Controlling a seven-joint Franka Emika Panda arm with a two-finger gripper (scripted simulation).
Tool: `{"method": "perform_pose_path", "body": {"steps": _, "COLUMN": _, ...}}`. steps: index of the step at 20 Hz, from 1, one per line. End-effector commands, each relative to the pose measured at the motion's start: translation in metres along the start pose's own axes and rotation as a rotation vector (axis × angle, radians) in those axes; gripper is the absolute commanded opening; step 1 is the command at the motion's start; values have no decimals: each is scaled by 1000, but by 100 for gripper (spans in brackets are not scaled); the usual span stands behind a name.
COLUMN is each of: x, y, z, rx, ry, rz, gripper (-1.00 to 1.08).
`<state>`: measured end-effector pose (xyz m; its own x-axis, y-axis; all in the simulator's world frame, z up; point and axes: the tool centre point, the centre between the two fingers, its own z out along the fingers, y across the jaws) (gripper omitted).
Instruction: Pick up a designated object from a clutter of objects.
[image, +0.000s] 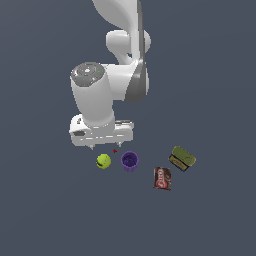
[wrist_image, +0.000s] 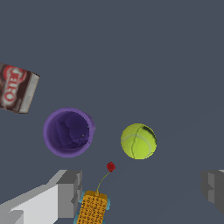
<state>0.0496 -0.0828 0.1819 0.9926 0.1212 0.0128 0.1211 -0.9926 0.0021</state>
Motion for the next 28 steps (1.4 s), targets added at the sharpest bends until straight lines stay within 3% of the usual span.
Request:
{"method": "perform_pose_path", "body": {"steps": 1, "x": 0, "y": 9, "z": 26, "rx": 1, "ry": -2, "rz": -24, "gripper": 100}}
{"method": "perform_pose_path", "body": {"steps": 9, "x": -6, "y": 27, "z": 79, "rx": 3, "ry": -11, "rz": -71, "gripper": 100}}
{"method": "perform_pose_path", "body": {"steps": 20, "x": -9, "y": 30, "z": 95, "rx": 3, "ry": -14, "rz": -79, "gripper": 100}}
{"method": "perform_pose_path", "body": {"steps": 28, "x": -10, "y": 30, "z": 131, "rx": 3, "ry": -13, "rz": -81, "gripper": 100}}
